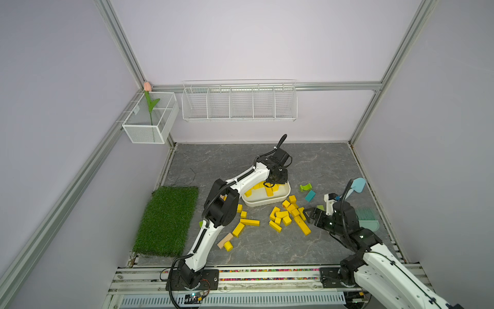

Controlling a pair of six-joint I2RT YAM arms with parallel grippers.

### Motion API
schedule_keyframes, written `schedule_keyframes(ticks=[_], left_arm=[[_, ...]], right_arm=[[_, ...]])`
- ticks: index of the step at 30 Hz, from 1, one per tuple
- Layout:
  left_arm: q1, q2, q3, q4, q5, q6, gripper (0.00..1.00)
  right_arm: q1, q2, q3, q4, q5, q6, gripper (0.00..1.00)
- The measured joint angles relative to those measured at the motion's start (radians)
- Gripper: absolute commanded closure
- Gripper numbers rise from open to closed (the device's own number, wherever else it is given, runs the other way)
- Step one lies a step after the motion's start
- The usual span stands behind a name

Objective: Pick out the yellow building blocks
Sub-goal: Move the storage box to the center of the board.

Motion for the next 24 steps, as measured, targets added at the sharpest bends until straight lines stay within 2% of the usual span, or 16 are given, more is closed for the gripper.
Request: schedule_keyframes(ticks=[5,7,10,13,14,16,18,24], left_arm=[[0.0,0.0,0.0,0.0,-0.003,0.0,1.0],[0.0,0.0,0.0,0.0,-0.005,0.0,0.84],[0.0,0.0,0.0,0.0,-0.016,0.0,0.75],[0.0,0.0,0.0,-0.003,-0.029,0.003,0.56],[0.0,0.0,0.0,-0.005,-0.034,0.008,0.52],[0.002,-0.001,0.0,-0.02,-0.048,0.005,0.51],[0.005,-0.007,0.0,-0.029,-0.053,0.007,0.43],[0.03,-0.12,-0.07,-0.028,-0.056,0.005,0.43]], right_arm=[[0.0,0.0,-0.001,0.0,-0.002,0.0,0.11],[0.0,0.0,-0.001,0.0,-0.003,0.0,0.11],[0.0,0.0,-0.001,0.0,-0.003,0.0,0.11],[-0.003,0.0,-0.001,0.0,-0.004,0.0,0.11],[-0.004,0.0,-0.001,0.0,-0.004,0.0,0.11],[-0.005,0.0,-0.001,0.0,-0.004,0.0,0.11],[-0.005,0.0,-0.001,0.0,-0.004,0.0,0.11],[-0.005,-0.001,-0.001,0.0,-0.005,0.0,0.11]])
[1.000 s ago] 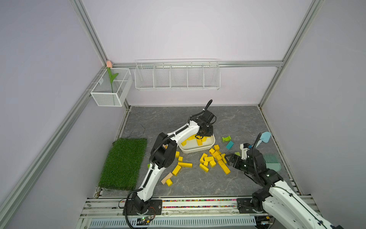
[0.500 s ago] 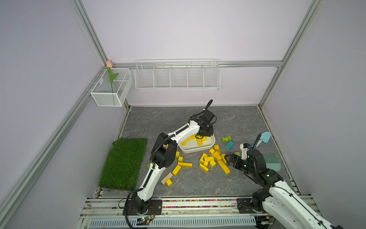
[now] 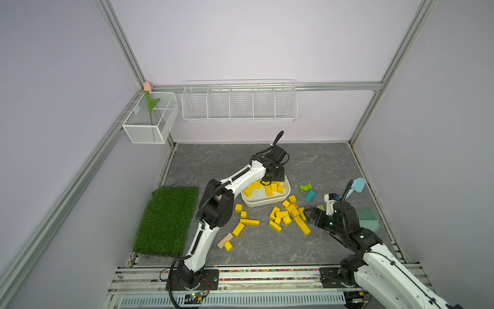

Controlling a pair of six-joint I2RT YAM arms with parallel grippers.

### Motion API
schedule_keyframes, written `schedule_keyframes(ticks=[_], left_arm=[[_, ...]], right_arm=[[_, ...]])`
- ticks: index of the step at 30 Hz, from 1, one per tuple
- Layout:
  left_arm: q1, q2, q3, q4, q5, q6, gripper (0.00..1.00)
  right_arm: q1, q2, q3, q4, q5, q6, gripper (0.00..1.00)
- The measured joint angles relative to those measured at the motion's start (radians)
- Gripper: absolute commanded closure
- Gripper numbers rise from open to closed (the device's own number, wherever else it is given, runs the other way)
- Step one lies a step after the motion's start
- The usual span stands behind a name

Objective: Pick out the yellow building blocks
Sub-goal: Move the storage box to the center of the board, then pick up the building block from the center of the board.

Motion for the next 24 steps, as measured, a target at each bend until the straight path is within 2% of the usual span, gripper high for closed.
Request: schedule_keyframes(ticks=[6,10,19,24], left_arm=[[0.043,-0.239,-0.212,0.043,-0.007,0.0,0.46],[0.07,-0.408,-0.385,0.082,-0.024,0.0,0.53],[0.086,-0.702,-0.806,0.169,-0.092,-0.002,0.59],[0.086,-0.858,-1.02,0.249,-0.123,-0.007,0.58]], right_arm=[[0.0,-0.008,-0.001,0.0,-0.002,0.0,0.11],[-0.001,0.0,-0.003,0.003,-0.003,0.0,0.11],[-0.002,0.075,-0.003,0.014,-0.023,0.0,0.11],[-0.002,0.112,-0.002,0.018,-0.028,-0.001,0.11]])
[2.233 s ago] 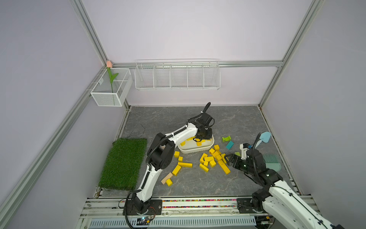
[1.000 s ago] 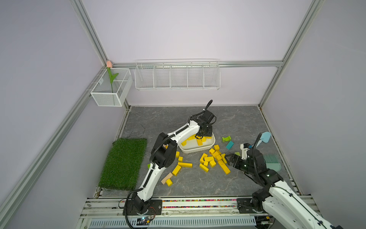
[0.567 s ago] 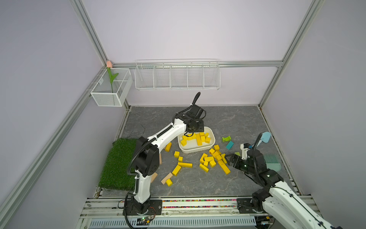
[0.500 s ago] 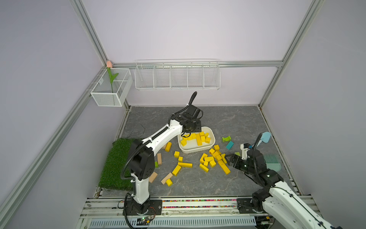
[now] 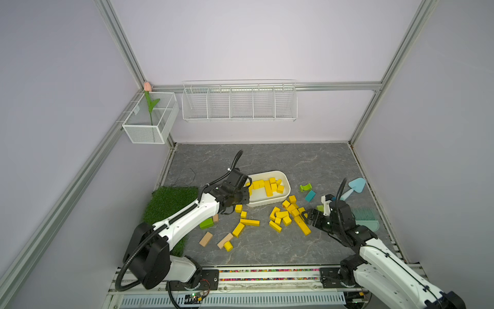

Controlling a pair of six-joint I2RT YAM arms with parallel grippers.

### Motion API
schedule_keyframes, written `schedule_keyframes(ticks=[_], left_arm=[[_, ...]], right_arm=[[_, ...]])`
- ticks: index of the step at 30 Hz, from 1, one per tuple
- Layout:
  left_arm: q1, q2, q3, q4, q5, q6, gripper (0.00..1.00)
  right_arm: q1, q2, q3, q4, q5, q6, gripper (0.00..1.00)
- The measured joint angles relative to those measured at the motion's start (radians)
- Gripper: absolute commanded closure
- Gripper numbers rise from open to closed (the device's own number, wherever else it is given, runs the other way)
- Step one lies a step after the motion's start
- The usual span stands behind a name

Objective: Pick out the yellow building blocks
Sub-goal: Pick up the building block from the center of the board.

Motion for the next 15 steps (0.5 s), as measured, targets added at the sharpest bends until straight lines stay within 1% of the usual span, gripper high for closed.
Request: schedule_keyframes(ticks=[5,9,15], left_arm=[[0.0,-0.127,-0.138,0.085,-0.033,-0.002,0.57],[0.0,-0.146,-0.174,0.124,-0.034,-0.007,0.58],[0.0,-0.145,-0.18,0.148,-0.028,-0.017,0.61]], right_arm=[[0.0,0.044,0.014,0.007,-0.008,0.0,0.11],[0.0,0.078,0.024,0.011,-0.014,0.0,0.11],[0.0,0.099,0.031,0.013,-0.019,0.0,0.11]])
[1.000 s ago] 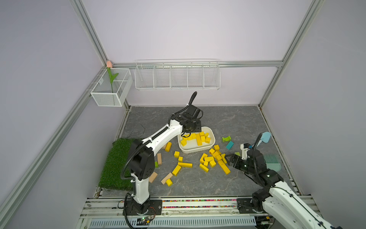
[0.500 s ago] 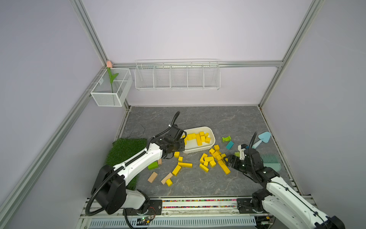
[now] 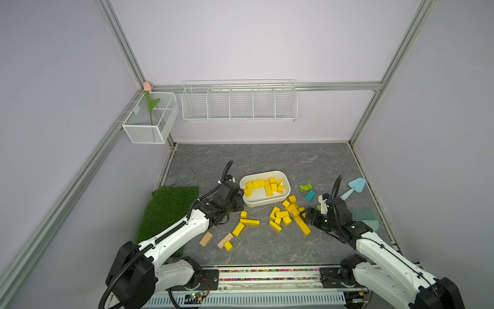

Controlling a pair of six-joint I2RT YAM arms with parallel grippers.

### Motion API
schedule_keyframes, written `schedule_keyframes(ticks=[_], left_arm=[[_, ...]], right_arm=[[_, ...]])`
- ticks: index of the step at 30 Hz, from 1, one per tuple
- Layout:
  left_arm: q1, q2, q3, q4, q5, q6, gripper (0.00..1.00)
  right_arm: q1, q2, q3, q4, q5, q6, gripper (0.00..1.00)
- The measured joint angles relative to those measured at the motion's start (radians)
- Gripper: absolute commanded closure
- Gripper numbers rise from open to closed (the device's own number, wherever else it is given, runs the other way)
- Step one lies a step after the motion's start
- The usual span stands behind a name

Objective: Pick out the yellow building blocks
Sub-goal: Pick up the building block from the center of the board.

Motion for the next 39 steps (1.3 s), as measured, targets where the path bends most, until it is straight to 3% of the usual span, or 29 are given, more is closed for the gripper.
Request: schedule_keyframes(ticks=[9,14,23,32,36,39], left_arm=[[0.0,0.002,-0.044,0.056,0.009,-0.003,0.61],[0.0,0.001,-0.067,0.074,0.009,-0.005,0.62],[0.0,0.001,-0.067,0.094,0.009,-0.008,0.63],[0.0,-0.027,-0.081,0.095,0.005,-0.012,0.63],[0.0,-0.031,-0.082,0.097,0.002,-0.018,0.63],[0.0,-0.036,-0.084,0.096,0.002,-0.019,0.63]], right_arm=[[0.0,-0.01,0.0,0.0,0.0,0.0,0.1],[0.0,0.002,0.001,0.0,0.0,0.0,0.0],[-0.004,0.114,0.041,-0.002,0.0,0.009,0.33],[-0.004,0.245,0.124,-0.047,0.024,0.003,0.37],[-0.004,0.368,0.203,-0.085,0.051,0.0,0.45],[-0.004,0.455,0.253,-0.113,0.068,-0.006,0.45]])
